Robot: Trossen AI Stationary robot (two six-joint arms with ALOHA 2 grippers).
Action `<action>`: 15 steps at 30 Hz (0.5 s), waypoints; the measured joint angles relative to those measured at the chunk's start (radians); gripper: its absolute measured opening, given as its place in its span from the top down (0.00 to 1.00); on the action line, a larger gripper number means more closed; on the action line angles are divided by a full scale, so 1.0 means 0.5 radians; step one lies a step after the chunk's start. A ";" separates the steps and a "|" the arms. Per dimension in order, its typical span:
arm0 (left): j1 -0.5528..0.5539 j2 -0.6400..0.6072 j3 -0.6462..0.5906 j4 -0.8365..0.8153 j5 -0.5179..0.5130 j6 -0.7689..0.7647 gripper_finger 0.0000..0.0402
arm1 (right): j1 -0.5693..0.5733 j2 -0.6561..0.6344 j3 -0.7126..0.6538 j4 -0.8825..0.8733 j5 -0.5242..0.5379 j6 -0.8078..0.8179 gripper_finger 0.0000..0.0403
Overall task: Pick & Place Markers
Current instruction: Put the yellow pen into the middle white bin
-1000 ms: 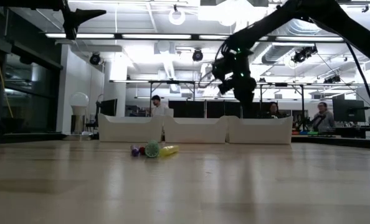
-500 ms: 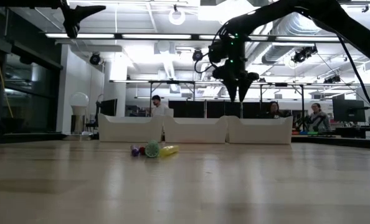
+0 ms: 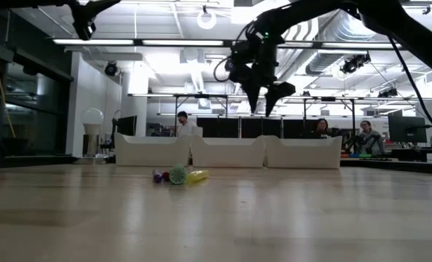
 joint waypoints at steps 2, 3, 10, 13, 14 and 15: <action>0.001 0.000 0.000 0.000 0.043 0.000 0.31 | 0.059 0.000 0.000 0.000 -0.070 0.044 0.47; 0.000 0.000 0.000 0.000 0.055 0.000 0.31 | 0.093 0.000 0.000 0.001 -0.089 0.060 0.47; 0.000 0.000 0.000 0.000 0.147 0.000 0.31 | 0.373 0.000 -0.002 -0.002 -0.083 0.222 0.47; 0.000 0.000 0.000 0.000 0.202 0.001 0.31 | 0.503 0.000 -0.002 -0.002 0.015 0.294 0.47; 0.000 0.000 0.000 0.000 0.206 0.001 0.31 | 0.544 0.000 -0.002 -0.002 0.039 0.305 0.47; 0.000 0.000 0.000 0.000 0.207 0.002 0.31 | 0.586 0.000 -0.002 -0.001 0.055 0.314 0.47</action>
